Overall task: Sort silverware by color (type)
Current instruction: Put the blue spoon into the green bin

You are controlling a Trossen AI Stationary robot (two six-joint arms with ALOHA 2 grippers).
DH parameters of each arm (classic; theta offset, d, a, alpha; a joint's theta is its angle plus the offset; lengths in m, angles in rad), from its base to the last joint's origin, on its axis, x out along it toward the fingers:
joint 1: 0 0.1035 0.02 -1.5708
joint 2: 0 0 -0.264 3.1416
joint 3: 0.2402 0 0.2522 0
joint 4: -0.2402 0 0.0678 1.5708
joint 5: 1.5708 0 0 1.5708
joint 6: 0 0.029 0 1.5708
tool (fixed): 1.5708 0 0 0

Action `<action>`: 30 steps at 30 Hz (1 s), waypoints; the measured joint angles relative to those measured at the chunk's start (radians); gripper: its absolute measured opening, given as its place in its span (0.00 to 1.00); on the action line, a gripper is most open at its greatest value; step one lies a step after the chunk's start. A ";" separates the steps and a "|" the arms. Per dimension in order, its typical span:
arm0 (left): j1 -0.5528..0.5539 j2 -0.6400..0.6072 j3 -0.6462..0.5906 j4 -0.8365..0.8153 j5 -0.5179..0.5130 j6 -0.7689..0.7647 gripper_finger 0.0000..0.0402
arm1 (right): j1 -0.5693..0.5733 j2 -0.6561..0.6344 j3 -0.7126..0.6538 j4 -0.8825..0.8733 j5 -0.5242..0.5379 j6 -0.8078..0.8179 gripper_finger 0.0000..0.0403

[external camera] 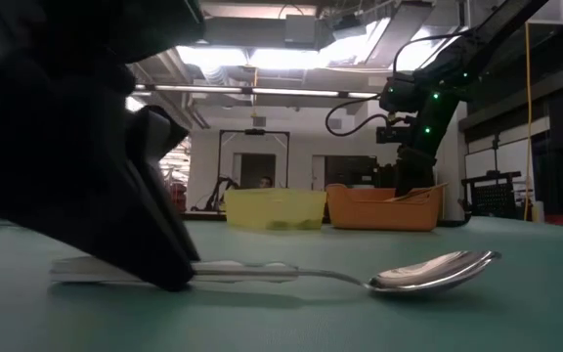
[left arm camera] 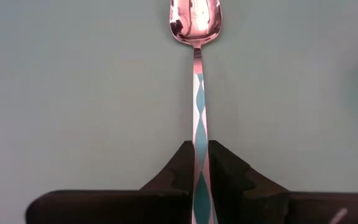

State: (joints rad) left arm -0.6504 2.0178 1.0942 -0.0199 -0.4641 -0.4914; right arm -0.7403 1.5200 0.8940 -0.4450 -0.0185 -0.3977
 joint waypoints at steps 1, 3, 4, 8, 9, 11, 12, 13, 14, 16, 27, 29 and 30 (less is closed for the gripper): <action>0.004 0.000 0.000 0.003 0.000 0.011 0.06 | 0.000 0.000 0.002 -0.004 0.000 0.000 0.22; 0.012 0.000 -0.001 0.012 0.000 0.041 0.06 | 0.000 0.000 0.013 -0.018 0.000 0.000 0.22; 0.017 0.000 -0.001 0.017 0.001 0.055 0.06 | 0.000 0.000 0.022 -0.028 0.000 0.000 0.22; 0.040 0.000 -0.002 0.037 0.002 0.104 0.06 | 0.000 0.000 0.069 -0.088 0.000 0.000 0.22; 0.046 0.000 -0.002 0.041 0.002 0.115 0.06 | 0.000 0.000 0.084 -0.106 0.000 0.000 0.22; 0.060 0.001 -0.003 0.053 0.002 0.145 0.06 | 0.001 0.000 0.110 -0.139 0.000 0.002 0.22; 0.068 0.001 -0.003 0.061 -0.001 0.166 0.06 | 0.001 0.000 0.125 -0.158 0.000 0.008 0.22; 0.077 0.002 -0.003 0.070 -0.003 0.190 0.06 | 0.001 0.000 0.138 -0.173 0.000 0.019 0.22; 0.086 0.002 -0.003 0.080 -0.003 0.216 0.06 | 0.001 0.000 0.151 -0.185 0.000 0.029 0.22; 0.106 0.002 -0.003 0.098 -0.004 0.264 0.06 | 0.001 0.000 0.173 -0.206 0.000 0.035 0.22; 0.241 0.002 -0.003 0.245 -0.003 0.544 0.06 | 0.001 0.000 0.207 -0.286 0.000 0.038 0.22; 0.271 0.002 -0.003 0.279 -0.004 0.605 0.06 | 0.001 0.000 0.207 -0.300 0.000 0.038 0.22; 0.284 0.002 -0.003 0.298 -0.004 0.635 0.06 | 0.001 0.000 0.207 -0.306 0.000 0.038 0.22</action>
State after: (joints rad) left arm -0.3659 2.0193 1.0912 0.2781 -0.4679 0.1439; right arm -0.7391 1.5196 1.1007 -0.7513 -0.0189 -0.3599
